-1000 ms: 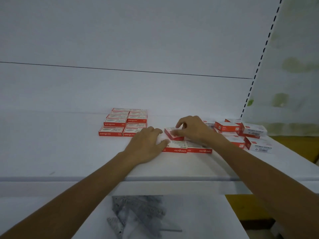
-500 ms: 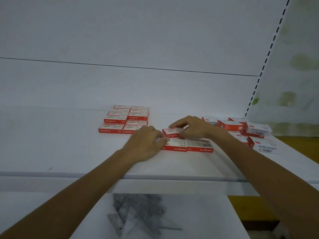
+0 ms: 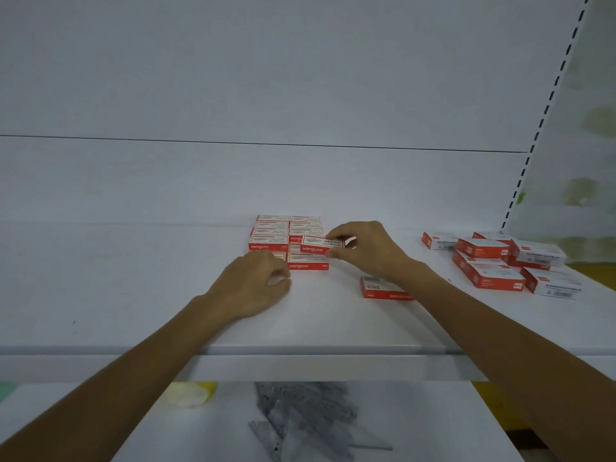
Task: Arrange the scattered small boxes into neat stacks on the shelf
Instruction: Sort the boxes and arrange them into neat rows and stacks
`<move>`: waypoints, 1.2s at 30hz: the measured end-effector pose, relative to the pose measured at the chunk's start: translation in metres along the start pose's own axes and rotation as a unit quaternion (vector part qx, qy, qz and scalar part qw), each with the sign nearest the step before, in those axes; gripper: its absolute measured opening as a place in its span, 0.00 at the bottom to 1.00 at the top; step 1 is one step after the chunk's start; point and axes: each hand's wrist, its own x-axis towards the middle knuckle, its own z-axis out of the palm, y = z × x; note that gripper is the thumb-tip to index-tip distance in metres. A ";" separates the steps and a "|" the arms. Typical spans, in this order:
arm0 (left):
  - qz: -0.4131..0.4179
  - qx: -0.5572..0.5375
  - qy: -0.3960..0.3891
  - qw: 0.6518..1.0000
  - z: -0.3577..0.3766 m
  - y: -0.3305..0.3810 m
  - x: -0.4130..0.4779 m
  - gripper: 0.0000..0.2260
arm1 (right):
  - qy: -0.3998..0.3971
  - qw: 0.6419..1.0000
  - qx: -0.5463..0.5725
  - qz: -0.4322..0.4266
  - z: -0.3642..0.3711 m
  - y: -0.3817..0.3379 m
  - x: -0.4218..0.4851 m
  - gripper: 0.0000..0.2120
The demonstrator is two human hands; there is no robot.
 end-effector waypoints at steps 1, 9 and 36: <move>-0.003 -0.006 0.002 1.000 0.000 -0.005 -0.002 0.11 | -0.001 1.000 0.000 -0.003 0.005 -0.005 0.002 0.17; 0.003 -0.027 0.011 1.000 0.005 -0.014 -0.002 0.13 | -0.003 0.999 -0.012 0.032 0.030 -0.017 0.011 0.17; -0.124 -0.043 0.054 0.990 0.006 -0.021 0.005 0.13 | 0.003 0.996 0.013 0.092 0.037 -0.022 0.018 0.11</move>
